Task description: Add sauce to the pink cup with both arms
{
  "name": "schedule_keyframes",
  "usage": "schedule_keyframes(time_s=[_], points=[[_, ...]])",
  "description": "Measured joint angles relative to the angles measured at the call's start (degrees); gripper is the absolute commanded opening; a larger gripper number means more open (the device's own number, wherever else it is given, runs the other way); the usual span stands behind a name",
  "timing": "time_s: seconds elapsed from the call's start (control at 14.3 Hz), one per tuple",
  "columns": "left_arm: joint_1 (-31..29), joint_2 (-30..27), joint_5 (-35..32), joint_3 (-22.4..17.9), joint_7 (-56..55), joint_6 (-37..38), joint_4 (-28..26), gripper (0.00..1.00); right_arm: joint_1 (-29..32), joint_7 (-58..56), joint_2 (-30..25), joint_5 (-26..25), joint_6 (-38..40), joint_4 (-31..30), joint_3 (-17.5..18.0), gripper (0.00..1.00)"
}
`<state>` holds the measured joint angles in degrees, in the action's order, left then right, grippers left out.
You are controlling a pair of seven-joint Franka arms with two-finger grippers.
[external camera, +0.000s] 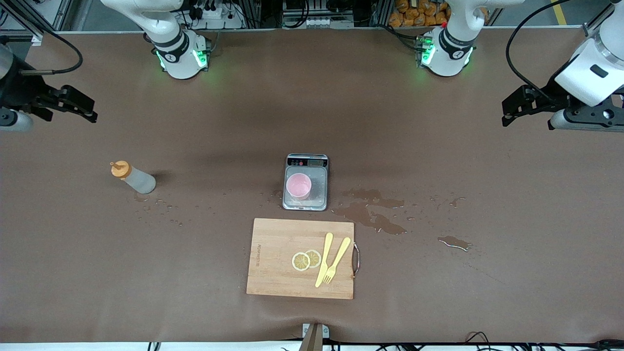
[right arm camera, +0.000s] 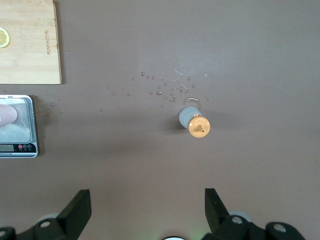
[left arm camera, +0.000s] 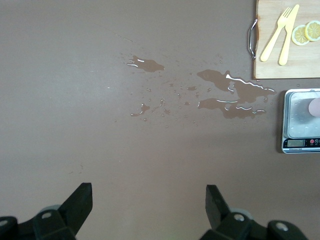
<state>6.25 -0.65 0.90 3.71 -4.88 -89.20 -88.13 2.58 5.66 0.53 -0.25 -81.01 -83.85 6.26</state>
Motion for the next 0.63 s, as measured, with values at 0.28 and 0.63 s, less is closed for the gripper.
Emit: schedule_keyframes(time_s=[0.28, 0.63], points=[[0.0, 0.0, 0.0, 0.0, 0.0, 0.0, 0.0, 1.00, 0.0, -0.3, -0.7, 0.0, -0.1, 0.0, 0.0, 1.00], [0.0, 0.0, 0.0, 0.0, 0.0, 0.0, 0.0, 1.00, 0.0, -0.3, -0.8, 0.0, -0.1, -0.5, -0.2, 1.00]])
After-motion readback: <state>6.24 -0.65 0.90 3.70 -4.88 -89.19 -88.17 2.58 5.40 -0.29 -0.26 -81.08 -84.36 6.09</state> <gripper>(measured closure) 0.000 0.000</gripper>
